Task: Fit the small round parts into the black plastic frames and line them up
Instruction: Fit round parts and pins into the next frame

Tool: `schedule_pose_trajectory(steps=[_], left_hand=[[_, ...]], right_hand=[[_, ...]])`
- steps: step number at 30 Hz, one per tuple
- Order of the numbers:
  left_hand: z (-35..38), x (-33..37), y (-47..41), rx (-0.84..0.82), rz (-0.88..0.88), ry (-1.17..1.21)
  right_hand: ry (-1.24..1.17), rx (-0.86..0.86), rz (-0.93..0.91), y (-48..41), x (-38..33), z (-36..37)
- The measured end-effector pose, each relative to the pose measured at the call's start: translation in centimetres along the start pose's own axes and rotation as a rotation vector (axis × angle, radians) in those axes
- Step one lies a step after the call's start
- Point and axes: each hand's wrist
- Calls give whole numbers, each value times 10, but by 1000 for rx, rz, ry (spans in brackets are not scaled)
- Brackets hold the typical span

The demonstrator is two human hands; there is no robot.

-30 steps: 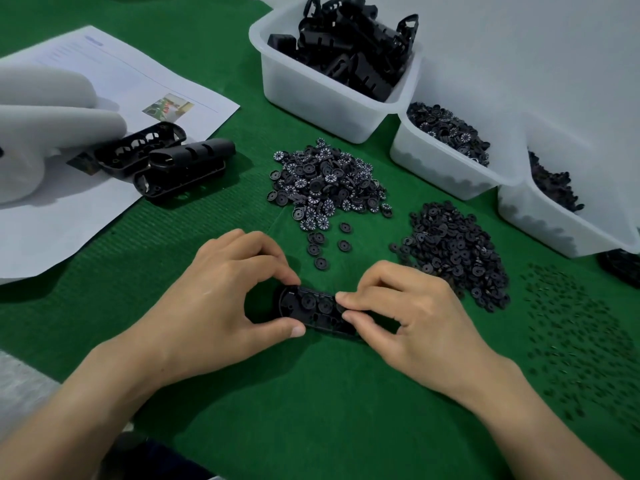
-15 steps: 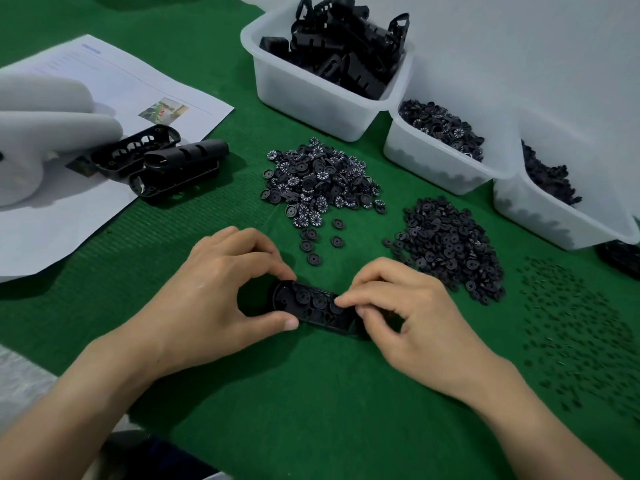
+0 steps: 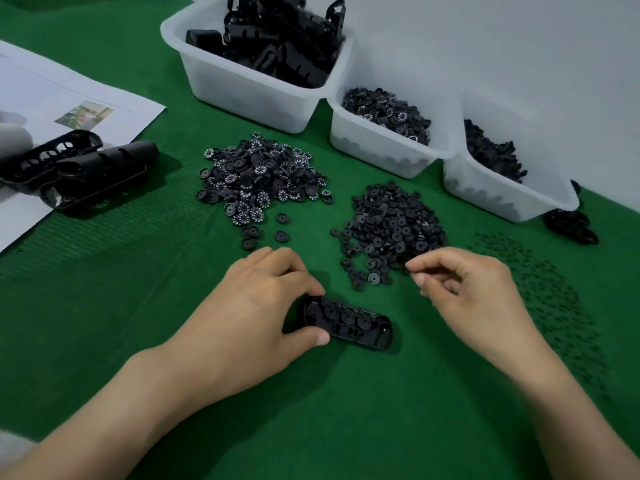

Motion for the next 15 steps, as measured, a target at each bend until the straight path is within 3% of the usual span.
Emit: schedule_pose_trajectory(steps=[8, 15], left_hand=[[15, 14, -12, -24, 45, 78], [16, 11, -11, -13, 34, 123]], right_hand=[[210, -155, -155, -11, 0, 7], [257, -205, -201, -19, -1, 10]])
Point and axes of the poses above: each hand's wrist, its own y-axis away from the middle knuckle, its own z-axis out of the palm, x = y × z, and after that the axes turned 7 degrees about -x, right-handed
